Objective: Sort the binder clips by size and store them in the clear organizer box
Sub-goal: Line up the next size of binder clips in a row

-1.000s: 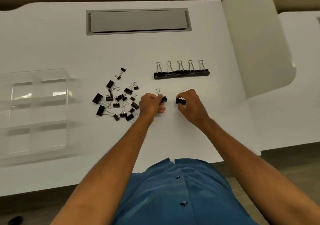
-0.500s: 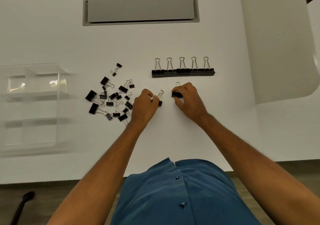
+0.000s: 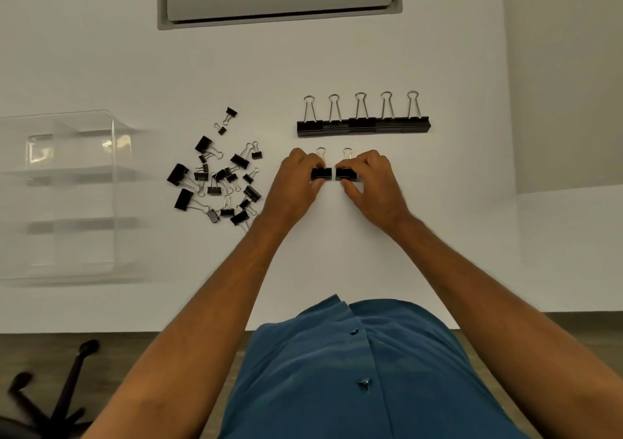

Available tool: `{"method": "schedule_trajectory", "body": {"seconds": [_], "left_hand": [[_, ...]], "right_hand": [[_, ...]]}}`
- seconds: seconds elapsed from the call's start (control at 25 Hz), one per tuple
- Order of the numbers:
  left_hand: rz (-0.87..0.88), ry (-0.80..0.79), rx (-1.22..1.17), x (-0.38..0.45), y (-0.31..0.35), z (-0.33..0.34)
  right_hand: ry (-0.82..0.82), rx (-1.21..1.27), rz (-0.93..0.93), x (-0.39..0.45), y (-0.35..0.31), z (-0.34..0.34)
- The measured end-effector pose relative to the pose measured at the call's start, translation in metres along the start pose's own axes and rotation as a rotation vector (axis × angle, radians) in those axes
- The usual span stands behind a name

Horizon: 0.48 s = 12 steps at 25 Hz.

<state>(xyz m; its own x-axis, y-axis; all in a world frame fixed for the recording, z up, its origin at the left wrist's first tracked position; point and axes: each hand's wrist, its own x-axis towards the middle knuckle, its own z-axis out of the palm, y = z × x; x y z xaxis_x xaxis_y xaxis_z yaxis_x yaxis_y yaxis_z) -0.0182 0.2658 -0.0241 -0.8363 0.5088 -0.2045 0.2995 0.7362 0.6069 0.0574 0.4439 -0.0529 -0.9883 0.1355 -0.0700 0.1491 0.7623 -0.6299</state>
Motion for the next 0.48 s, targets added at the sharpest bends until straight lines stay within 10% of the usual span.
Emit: {"method": "schedule_trajectory", "body": {"seconds": [0.48], "left_hand": [[0.030,0.093,-0.061,-0.001,-0.009,0.017]], "right_hand": [[-0.004,-0.007,0.052,0.000,-0.011,-0.001]]}}
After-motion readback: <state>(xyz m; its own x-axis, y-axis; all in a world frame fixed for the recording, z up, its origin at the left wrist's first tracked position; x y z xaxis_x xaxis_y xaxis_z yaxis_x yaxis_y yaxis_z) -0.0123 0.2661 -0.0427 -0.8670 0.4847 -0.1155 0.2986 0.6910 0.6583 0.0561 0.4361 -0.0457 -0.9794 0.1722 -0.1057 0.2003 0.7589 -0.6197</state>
